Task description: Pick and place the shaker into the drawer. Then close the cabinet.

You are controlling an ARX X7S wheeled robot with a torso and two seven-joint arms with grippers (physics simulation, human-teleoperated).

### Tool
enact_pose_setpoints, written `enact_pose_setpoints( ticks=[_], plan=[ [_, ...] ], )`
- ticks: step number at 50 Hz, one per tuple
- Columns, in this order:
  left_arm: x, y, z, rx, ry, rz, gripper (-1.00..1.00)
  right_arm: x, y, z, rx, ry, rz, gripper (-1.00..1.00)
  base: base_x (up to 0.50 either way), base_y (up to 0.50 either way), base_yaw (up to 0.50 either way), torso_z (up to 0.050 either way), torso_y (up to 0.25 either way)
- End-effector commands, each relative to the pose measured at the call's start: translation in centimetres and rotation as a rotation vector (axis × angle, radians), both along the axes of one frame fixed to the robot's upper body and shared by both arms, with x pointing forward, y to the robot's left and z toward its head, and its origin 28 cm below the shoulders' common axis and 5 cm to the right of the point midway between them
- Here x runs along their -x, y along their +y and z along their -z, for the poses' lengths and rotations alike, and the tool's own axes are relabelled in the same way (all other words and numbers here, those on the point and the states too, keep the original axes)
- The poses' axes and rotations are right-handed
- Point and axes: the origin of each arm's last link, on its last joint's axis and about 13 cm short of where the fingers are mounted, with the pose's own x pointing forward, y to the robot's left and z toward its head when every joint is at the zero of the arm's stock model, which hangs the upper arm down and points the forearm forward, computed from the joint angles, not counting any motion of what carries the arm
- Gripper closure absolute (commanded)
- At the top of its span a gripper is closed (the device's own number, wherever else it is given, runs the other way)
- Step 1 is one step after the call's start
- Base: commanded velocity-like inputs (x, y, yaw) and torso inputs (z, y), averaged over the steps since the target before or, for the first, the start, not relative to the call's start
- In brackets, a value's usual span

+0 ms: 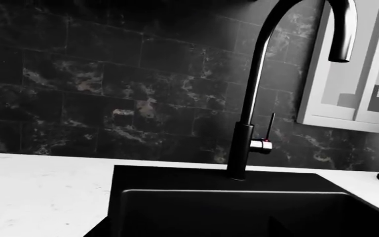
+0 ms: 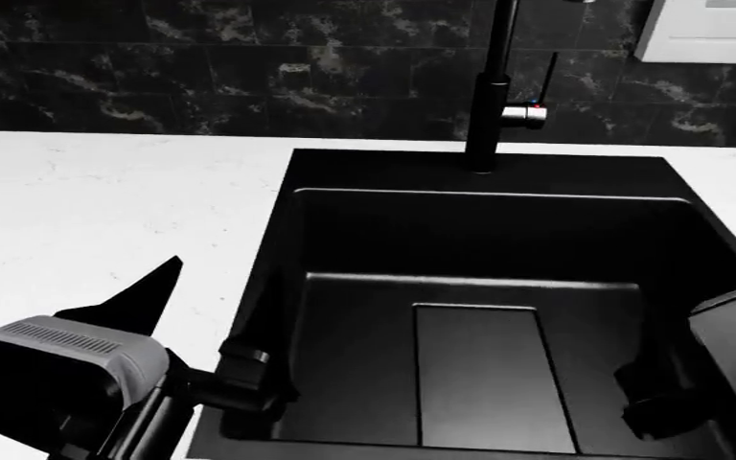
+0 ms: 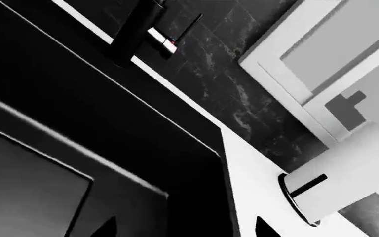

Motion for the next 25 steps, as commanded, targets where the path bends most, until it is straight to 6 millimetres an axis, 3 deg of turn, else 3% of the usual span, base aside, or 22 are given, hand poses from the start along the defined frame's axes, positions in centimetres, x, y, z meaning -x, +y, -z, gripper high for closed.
enact_pose_setpoints(
  ticks=[1,2,7,9,10,11,13,14,15,16,17,18,19,20,23,24,25],
  plan=[
    [-0.2,-0.1,-0.4,0.008,-0.004,0.006,-1.00,1.1,-5.5,-7.5,0.154,0.180,-0.103,-1.00,0.00,0.00,0.00,0.000,0.000],
    [-0.2,-0.2,-0.5,0.010,-0.004,0.009,-1.00,1.1,-6.1,-10.1,0.162,0.008,-0.127,-1.00,0.00,0.00,0.00,0.000,0.000],
    [-0.2,-0.3,-0.8,0.015,-0.010,0.025,-1.00,1.1,-6.1,-10.1,0.162,0.008,-0.127,-1.00,0.00,0.00,0.00,0.000,0.000],
    [-0.2,-0.3,-0.9,0.016,-0.011,0.029,-1.00,-4.7,-8.8,-10.4,-0.213,-0.216,-0.355,-1.00,0.00,0.00,0.00,0.000,0.000],
    [-0.2,-0.3,-0.9,0.018,-0.010,0.029,-1.00,-8.2,-9.1,-10.6,-0.297,-0.301,-0.494,-1.00,0.00,0.00,0.00,0.000,0.000],
    [-0.2,-0.3,-0.9,0.019,-0.010,0.030,-1.00,-11.1,-9.3,-12.4,-0.324,-0.450,-0.628,-1.00,0.00,0.00,0.00,0.000,0.000],
    [-0.3,-0.2,-0.9,0.023,-0.009,0.030,-1.00,-15.1,-8.4,-17.9,-0.246,-0.741,-0.875,-1.00,0.00,0.00,0.00,0.000,0.000],
    [-0.4,-0.2,-0.9,0.025,-0.009,0.030,-1.00,-17.0,-6.5,-20.8,-0.193,-0.763,-0.988,-1.00,0.00,0.00,0.00,0.000,0.000],
    [-0.4,-0.2,-0.8,0.027,-0.008,0.031,-1.00,-17.6,-3.2,-24.5,-0.111,-0.727,-1.119,-1.00,0.00,0.00,0.00,0.000,0.000],
    [-0.4,-0.2,-0.8,0.029,-0.006,0.033,-1.00,-16.2,1.0,-28.9,0.046,-0.703,-1.257,-1.00,0.00,0.00,0.00,0.000,0.000],
    [-0.5,-0.2,-0.7,0.031,-0.005,0.033,-1.00,-13.3,5.6,-33.1,0.238,-0.664,-1.374,-1.00,0.00,0.00,0.00,0.000,0.000],
    [-0.5,-0.2,-0.6,0.033,-0.004,0.033,-1.00,-9.3,7.5,-36.8,0.363,-0.741,-1.281,-1.00,0.00,0.00,0.00,0.000,0.000],
    [-0.6,-0.2,-0.6,0.035,-0.002,0.032,-1.00,-4.4,7.1,-39.7,0.463,-0.836,-1.100,-1.00,0.00,0.00,0.00,0.000,0.000],
    [-0.6,-0.2,-0.5,0.036,-0.001,0.032,-1.00,-0.8,6.7,-41.3,0.513,-0.893,-0.916,-1.00,0.00,0.00,0.00,0.000,0.000],
    [-0.7,-0.2,-0.4,0.042,0.003,0.030,-1.00,-1.1,6.0,-40.9,0.487,-0.775,-0.393,-1.00,0.00,0.00,0.00,0.000,0.000],
    [-0.7,-0.3,-0.5,0.044,0.001,0.031,-1.00,-1.2,6.1,-40.8,0.489,-0.756,-0.283,-1.00,0.00,0.00,0.00,0.000,0.000],
    [-0.8,-0.3,-0.5,0.048,0.000,0.030,-1.00,-2.1,6.7,-40.9,0.487,-0.750,-0.332,-1.00,0.00,0.00,0.00,0.000,0.000]
  ],
)
